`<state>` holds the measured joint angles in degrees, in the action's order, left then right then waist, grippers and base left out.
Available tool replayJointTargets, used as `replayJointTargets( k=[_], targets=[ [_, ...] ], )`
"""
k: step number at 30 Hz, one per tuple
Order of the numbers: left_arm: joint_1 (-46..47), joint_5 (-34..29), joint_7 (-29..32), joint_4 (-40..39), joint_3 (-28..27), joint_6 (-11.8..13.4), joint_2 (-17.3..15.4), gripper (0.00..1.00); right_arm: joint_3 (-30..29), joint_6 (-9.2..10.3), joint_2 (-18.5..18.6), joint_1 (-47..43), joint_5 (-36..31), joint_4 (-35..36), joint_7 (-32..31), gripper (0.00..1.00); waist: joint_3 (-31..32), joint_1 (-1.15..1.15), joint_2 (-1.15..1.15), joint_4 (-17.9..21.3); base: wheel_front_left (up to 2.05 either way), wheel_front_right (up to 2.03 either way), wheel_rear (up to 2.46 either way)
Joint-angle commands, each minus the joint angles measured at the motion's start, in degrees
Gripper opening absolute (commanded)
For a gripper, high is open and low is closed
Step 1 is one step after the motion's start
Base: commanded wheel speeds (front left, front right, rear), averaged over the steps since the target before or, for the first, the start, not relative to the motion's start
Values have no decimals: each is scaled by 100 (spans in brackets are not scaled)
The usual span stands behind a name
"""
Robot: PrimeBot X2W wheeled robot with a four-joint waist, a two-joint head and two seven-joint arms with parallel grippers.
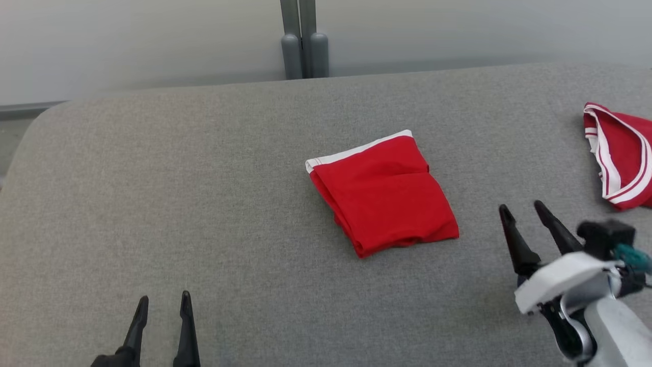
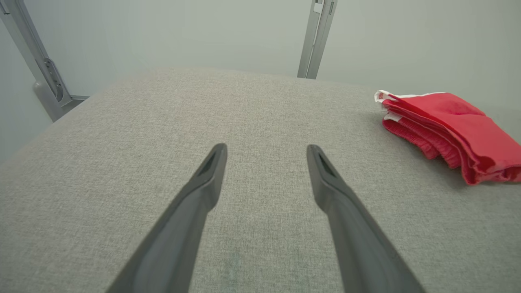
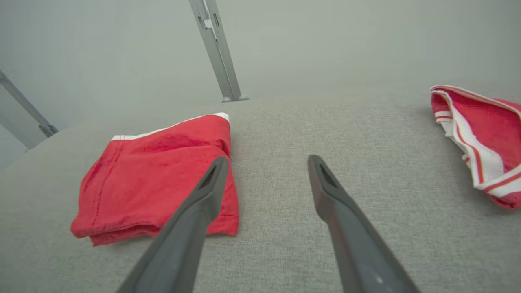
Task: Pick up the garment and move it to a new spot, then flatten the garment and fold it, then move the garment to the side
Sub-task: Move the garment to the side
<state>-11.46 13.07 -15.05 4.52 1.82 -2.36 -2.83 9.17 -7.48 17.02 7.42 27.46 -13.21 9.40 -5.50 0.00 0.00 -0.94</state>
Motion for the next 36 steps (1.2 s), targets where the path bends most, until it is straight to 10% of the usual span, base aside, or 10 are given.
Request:
replayJointTargets(
  k=[1, 7, 19, 21, 36],
  targets=[
    [171, -56, -14, -5, 2, -25, -14, 100, 225, -2, 109, 397, 146, -124, -388, 100, -339, 0, 0, -162, 0, 0, 0],
    [488, -4, -14, 100, 181, -69, -13, 100, 975, -1, 268, 1702, 1047, -862, -1839, 100, -791, 0, 0, -503, 0, 0, 0],
    [650, 137, -14, 196, 420, 46, -13, 100, 1422, -2, 272, 2701, 2307, -2101, -2719, 100, -985, 0, 0, -956, 0, 0, 0],
    [641, 134, -14, 168, 393, 57, -13, 100, 1389, -2, 259, 2722, 2586, -2062, -2642, 0, -1007, 0, 0, -912, 0, 0, 0],
    [831, -242, -13, -57, 23, -180, -16, 100, 1110, -2, 1907, 3453, 2734, -1607, -2380, 0, -1752, 0, 0, 243, 0, 0, 0]
  ],
)
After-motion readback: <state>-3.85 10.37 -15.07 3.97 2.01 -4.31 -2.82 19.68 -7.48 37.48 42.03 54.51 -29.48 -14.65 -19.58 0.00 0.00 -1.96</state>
